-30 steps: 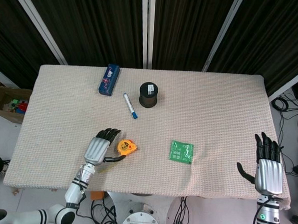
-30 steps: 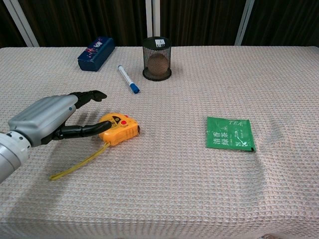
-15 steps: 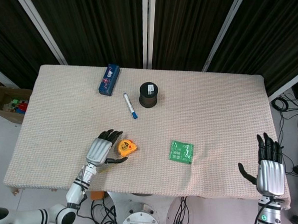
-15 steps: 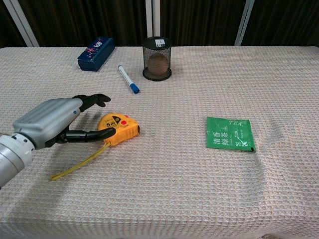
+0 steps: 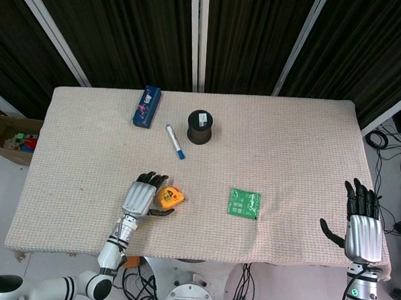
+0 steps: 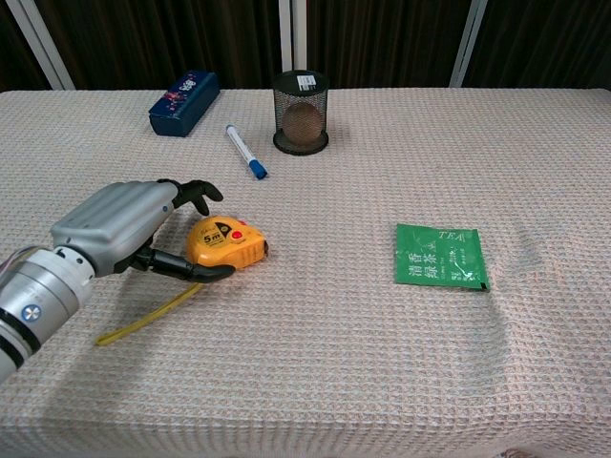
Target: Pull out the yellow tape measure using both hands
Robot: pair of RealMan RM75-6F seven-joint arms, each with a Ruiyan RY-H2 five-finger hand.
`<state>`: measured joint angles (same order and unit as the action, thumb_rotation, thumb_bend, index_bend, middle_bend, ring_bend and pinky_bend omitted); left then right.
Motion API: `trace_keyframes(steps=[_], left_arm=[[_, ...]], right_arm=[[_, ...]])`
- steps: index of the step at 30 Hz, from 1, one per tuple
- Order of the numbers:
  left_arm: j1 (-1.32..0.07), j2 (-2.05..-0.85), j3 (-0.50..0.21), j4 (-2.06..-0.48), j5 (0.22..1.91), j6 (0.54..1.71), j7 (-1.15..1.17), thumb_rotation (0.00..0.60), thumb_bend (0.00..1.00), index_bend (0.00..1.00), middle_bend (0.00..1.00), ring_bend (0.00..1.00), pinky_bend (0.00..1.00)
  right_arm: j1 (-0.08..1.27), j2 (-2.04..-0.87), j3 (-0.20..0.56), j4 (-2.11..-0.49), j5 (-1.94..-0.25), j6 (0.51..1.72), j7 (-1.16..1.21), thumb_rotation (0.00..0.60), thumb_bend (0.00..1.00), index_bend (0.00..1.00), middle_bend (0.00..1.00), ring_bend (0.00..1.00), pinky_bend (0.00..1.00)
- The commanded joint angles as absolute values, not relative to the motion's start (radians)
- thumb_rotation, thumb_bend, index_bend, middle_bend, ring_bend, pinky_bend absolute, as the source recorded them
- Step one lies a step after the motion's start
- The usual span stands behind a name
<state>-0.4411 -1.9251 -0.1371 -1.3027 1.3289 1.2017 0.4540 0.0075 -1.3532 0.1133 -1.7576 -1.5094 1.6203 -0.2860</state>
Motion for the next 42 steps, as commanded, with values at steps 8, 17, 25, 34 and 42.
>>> trace_keyframes(steps=[8,17,25,34,42], left_arm=[[-0.445,-1.944,-0.130,-1.278,1.327,1.216,0.461,0.247,0.03,0.24,0.30,0.22,0.29],[-0.453,-1.963,-0.144,-1.240,1.335,1.243,0.477,0.301,0.05,0.25,0.30,0.22,0.30],[-0.453,-1.948,-0.134,-1.245,1.344,1.238,0.429,0.378,0.11,0.31,0.34,0.25,0.33],[-0.470,-1.956,-0.132,-1.224,1.383,1.242,0.348,0.412,0.11,0.30,0.32,0.27,0.36],[-0.481,-1.959,-0.136,-1.217,1.377,1.227,0.345,0.458,0.13,0.32,0.33,0.28,0.36]], right_arm=[[0.012,-1.363,0.112,-1.748,-1.502,1.613,-0.287,0.600,0.18,0.00,0.00,0.00,0.00],[0.008,-1.364,0.110,-1.742,-1.497,1.615,-0.281,0.600,0.18,0.00,0.00,0.00,0.00],[0.007,-1.364,0.109,-1.737,-1.489,1.611,-0.274,0.600,0.18,0.00,0.00,0.00,0.00],[0.008,-1.366,0.107,-1.736,-1.489,1.612,-0.275,0.600,0.18,0.00,0.00,0.00,0.00],[0.006,-1.364,0.105,-1.732,-1.485,1.610,-0.271,0.600,0.18,0.00,0.00,0.00,0.00]])
